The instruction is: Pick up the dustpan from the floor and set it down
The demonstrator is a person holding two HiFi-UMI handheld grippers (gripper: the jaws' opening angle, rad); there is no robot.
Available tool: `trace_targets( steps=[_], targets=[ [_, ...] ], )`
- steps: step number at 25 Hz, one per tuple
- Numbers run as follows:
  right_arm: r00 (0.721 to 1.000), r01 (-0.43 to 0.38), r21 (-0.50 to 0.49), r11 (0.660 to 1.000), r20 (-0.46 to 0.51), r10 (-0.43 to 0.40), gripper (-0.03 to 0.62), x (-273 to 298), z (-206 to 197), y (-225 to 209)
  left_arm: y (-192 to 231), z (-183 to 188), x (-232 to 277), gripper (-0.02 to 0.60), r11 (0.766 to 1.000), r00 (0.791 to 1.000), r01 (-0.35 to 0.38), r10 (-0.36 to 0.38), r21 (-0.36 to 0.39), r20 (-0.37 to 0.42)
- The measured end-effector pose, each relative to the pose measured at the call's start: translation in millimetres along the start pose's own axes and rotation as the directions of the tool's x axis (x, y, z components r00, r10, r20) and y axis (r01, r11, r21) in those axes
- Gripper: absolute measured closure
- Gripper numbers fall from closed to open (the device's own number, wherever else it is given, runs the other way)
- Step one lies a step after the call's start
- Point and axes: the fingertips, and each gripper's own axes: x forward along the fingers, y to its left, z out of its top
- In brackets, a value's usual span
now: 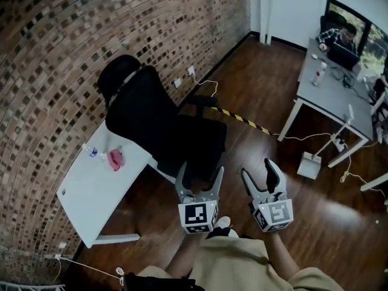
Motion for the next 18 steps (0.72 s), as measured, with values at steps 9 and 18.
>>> trace_targets(
  steps=[9,18],
  targets=[
    [0.897,0.442,-0.011,0.897,0.027,-0.442,0.275,-66.5,7.4,-121.0,-124.7,5.3,96.8,0.199,0.901,0.901,0.433,-0.433,-0.004,0.033],
    [0.765,0.644,-0.023,0.764,0.038,-0.643,0.275,-115.5,-1.0,-177.6,-203.9,-15.5,138.5,0.201,0.772,0.773,0.634,-0.635,-0.041,0.009]
  ],
)
